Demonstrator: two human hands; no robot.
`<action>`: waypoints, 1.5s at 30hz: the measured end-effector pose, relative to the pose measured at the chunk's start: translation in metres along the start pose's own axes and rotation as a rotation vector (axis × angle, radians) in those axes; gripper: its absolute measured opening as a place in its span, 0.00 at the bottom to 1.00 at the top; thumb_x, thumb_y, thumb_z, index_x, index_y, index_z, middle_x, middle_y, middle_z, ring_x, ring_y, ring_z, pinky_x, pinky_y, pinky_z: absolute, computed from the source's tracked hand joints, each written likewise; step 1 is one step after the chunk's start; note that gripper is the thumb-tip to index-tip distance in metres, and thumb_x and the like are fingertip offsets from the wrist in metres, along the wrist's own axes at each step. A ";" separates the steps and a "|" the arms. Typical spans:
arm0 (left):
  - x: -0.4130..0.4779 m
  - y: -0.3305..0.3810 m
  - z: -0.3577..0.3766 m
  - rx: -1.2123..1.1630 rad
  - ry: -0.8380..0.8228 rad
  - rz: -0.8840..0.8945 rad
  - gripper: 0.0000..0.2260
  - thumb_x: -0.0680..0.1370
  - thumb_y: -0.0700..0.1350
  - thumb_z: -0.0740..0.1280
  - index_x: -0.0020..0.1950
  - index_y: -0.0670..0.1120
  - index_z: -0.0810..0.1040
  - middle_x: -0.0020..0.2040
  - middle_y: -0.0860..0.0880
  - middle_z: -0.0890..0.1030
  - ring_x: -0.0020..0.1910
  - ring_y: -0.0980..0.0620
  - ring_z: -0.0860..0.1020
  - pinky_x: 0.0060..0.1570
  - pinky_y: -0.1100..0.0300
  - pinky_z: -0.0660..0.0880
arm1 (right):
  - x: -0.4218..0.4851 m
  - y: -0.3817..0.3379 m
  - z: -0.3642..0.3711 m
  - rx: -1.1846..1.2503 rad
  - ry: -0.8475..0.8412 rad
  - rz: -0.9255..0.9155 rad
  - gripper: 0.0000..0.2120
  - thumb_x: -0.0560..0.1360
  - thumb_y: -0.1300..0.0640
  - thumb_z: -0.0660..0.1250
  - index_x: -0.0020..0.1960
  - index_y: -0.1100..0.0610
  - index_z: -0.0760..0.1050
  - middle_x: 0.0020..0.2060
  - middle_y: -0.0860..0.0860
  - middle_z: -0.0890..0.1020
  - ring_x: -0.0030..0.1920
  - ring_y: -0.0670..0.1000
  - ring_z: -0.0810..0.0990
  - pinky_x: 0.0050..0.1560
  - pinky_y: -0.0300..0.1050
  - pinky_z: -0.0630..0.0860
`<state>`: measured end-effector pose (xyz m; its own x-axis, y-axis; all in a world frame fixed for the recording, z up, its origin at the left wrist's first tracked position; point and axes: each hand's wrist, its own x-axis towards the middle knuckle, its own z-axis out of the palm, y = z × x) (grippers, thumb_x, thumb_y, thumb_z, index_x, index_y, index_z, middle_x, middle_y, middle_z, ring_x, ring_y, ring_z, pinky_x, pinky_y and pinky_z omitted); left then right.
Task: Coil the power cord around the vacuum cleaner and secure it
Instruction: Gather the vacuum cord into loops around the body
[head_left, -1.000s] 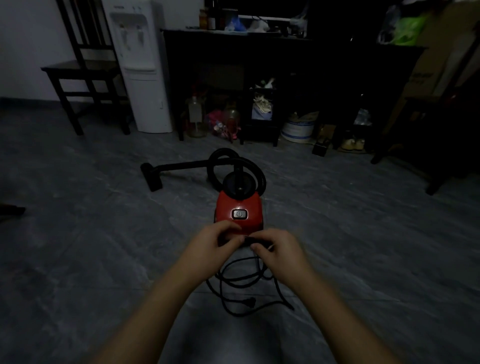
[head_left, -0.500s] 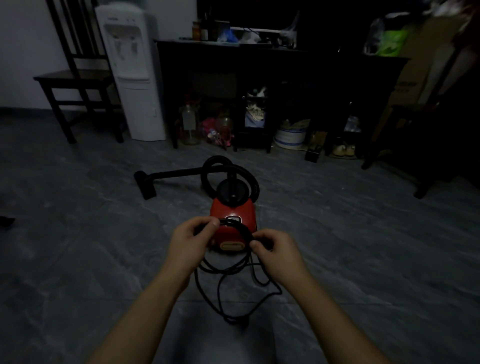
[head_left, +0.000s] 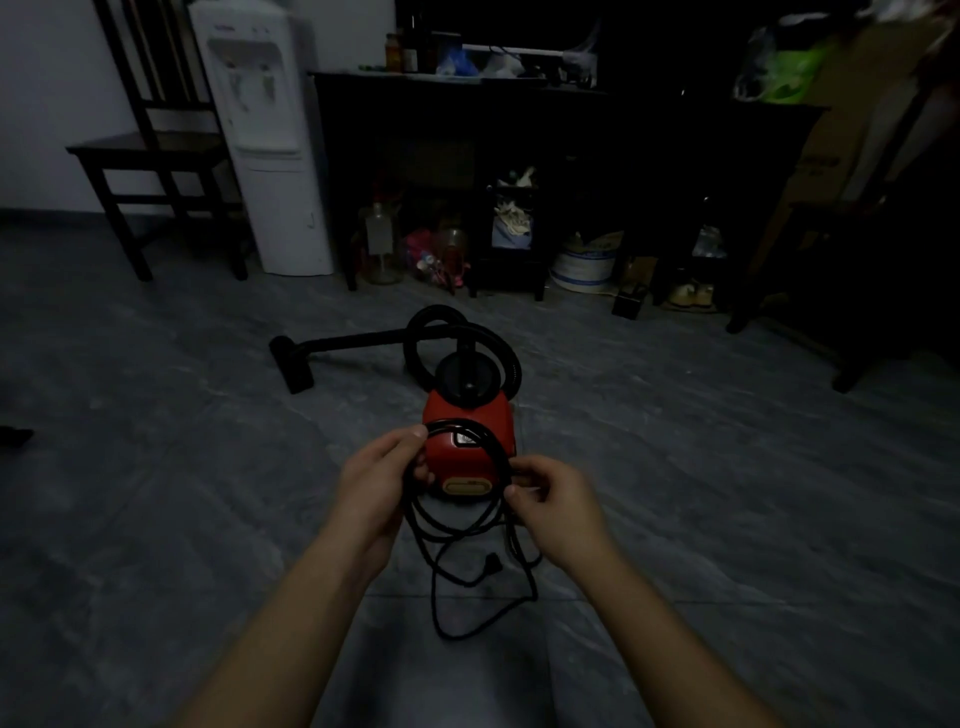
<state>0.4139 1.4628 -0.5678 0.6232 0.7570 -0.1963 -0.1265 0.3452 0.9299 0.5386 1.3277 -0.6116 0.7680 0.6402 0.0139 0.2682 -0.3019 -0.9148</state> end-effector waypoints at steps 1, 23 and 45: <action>0.001 0.000 0.000 -0.022 -0.002 -0.005 0.10 0.80 0.41 0.65 0.39 0.43 0.79 0.29 0.51 0.72 0.29 0.56 0.70 0.41 0.58 0.72 | 0.000 0.000 0.000 0.015 -0.004 0.007 0.13 0.75 0.63 0.70 0.58 0.54 0.80 0.47 0.47 0.84 0.47 0.44 0.83 0.54 0.46 0.82; 0.001 -0.003 -0.014 0.404 -0.045 0.162 0.04 0.79 0.45 0.67 0.51 0.47 0.81 0.43 0.48 0.85 0.45 0.52 0.84 0.46 0.61 0.79 | 0.006 -0.003 -0.012 0.134 -0.006 -0.027 0.07 0.76 0.61 0.69 0.47 0.49 0.81 0.38 0.48 0.83 0.34 0.37 0.79 0.38 0.34 0.74; 0.003 0.003 -0.009 0.224 -0.029 0.146 0.10 0.81 0.43 0.64 0.60 0.43 0.80 0.26 0.60 0.77 0.28 0.63 0.76 0.43 0.56 0.76 | 0.004 -0.004 0.000 0.139 -0.021 -0.050 0.10 0.75 0.62 0.70 0.47 0.47 0.80 0.40 0.44 0.84 0.39 0.38 0.82 0.41 0.31 0.78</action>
<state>0.4086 1.4712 -0.5682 0.6334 0.7723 -0.0490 -0.0449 0.1000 0.9940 0.5413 1.3314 -0.6078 0.7433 0.6668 0.0537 0.2215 -0.1695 -0.9603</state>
